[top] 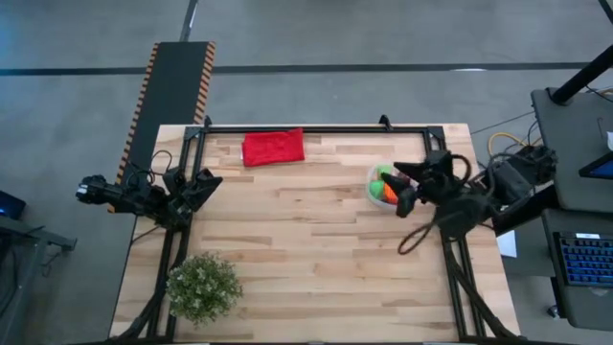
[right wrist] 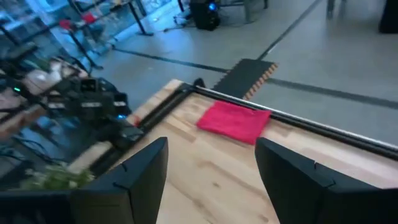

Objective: Pick and placing Produce into tupperware
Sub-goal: Return to Home Position

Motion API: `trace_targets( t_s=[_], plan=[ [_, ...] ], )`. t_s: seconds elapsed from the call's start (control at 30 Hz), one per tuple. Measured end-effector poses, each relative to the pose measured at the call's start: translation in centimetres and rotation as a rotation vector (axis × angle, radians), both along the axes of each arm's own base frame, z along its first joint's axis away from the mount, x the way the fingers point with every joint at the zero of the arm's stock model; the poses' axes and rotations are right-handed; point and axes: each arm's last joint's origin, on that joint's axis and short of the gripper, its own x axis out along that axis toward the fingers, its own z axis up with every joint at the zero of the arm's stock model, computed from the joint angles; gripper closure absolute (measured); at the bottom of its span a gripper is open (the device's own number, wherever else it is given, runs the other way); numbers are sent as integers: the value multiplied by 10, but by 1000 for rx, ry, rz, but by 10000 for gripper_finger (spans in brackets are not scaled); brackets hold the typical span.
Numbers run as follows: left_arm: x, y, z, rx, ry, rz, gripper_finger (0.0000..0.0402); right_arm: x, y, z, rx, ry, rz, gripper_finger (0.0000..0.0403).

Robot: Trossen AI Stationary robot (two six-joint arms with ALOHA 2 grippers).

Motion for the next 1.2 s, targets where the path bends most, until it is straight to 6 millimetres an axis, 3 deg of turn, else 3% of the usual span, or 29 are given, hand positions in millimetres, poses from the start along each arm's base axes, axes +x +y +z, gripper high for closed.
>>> trace_targets(
  t_s=[0.2, 0.3, 0.53, 0.63, 0.7, 0.77, 0.87, 0.97, 1.1, 1.2],
  plan=[
    [0, 0, 1, 2, -8, -18, 210, -2, 11, 6, 96, -74, 33, 170],
    [0, 0, 1, 5, -8, -17, 210, 10, 20, -1, 0, -6, 119, 170],
    [0, 0, 0, 59, 6, 36, 210, 46, 6, -59, 40, 22, 180, 170],
    [0, 1, 0, 41, 14, 71, 210, 61, -2, -80, 9, -61, 431, 170],
    [0, 2, 0, 41, 19, 92, 210, 62, -18, -78, -49, -200, 664, 170],
    [0, 2, 0, 64, 27, 114, 210, 50, -42, -74, -109, -298, 777, 170],
    [0, 2, 0, 123, 42, 157, 210, 27, -78, -84, -123, -268, 684, 170],
    [-1, 3, 0, 147, 57, 204, 210, -3, -101, -95, -135, -191, 617, 170],
    [-3, 2, 2, 223, 38, 195, 210, -53, -109, -89, -178, -252, 536, 170],
    [-6, 2, 4, 260, 4, 174, 210, -77, -106, -92, -200, -291, 525, 170]
  ],
)
